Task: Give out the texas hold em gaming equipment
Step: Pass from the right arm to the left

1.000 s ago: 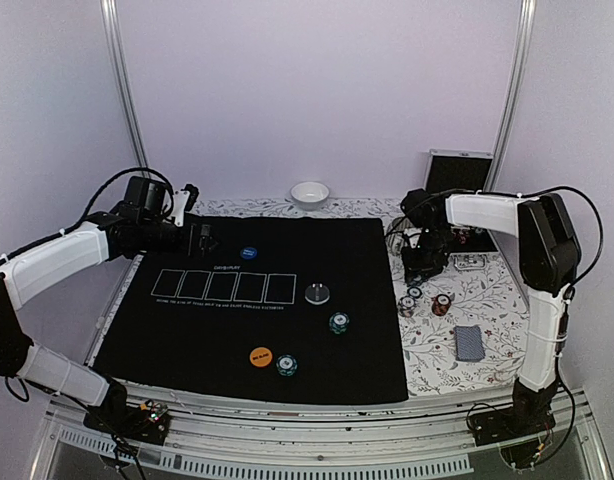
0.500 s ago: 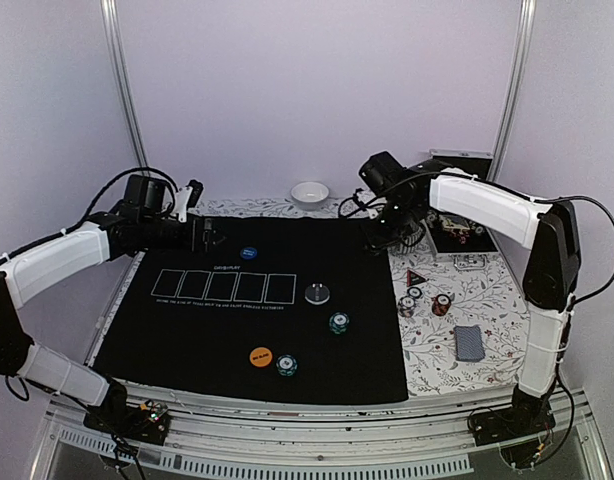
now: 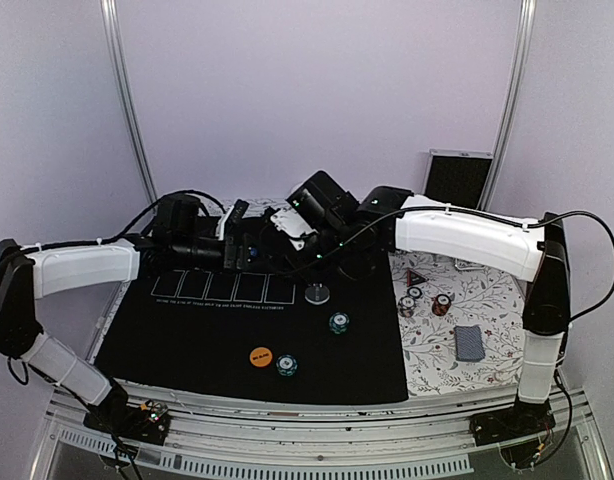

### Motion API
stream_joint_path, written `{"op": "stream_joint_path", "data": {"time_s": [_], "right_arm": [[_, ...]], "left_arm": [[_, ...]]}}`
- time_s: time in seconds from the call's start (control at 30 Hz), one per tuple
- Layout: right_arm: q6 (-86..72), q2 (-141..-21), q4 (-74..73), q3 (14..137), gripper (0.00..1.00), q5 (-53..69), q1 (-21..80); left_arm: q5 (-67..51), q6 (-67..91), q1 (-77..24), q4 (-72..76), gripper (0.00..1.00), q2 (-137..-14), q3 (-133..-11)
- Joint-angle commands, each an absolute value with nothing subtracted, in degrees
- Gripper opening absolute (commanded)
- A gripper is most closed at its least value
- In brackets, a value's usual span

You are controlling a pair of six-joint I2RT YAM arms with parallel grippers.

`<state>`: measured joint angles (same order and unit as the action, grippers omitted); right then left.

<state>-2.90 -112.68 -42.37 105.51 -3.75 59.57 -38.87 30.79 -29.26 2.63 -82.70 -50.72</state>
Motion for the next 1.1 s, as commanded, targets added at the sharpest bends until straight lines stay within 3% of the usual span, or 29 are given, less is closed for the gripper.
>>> {"op": "stream_joint_path", "data": {"time_s": [0.0, 0.17, 0.63, 0.77, 0.97, 1.07], "right_arm": [[-1.17, -113.97, -37.16, 106.8, 0.07, -4.29, 60.6], [-0.62, -115.17, -37.59, 107.4, 0.07, -4.9, 61.34], [-0.9, -116.28, -38.67, 109.32, 0.07, -9.43, 61.46], [-0.62, -116.2, -38.14, 109.34, 0.07, -9.89, 61.77], [-0.62, -116.23, -37.81, 109.29, 0.07, -10.65, 61.79], [-0.62, -116.36, -37.86, 109.12, 0.07, -11.68, 61.74]], "left_arm": [[-41.79, 33.8, -31.08, 7.68, 0.94, -84.77, -50.3], [-43.11, 35.29, -31.74, 10.7, 0.88, -86.04, -50.11], [-43.4, 30.1, -33.36, 4.21, 0.58, -90.0, -52.97], [-43.59, 29.87, -33.75, 4.15, 0.54, -91.21, -53.27], [-45.23, 29.71, -33.92, 4.31, 0.33, -92.28, -53.6], [-46.46, 28.92, -34.08, 4.31, 0.18, -91.8, -53.62]]}}
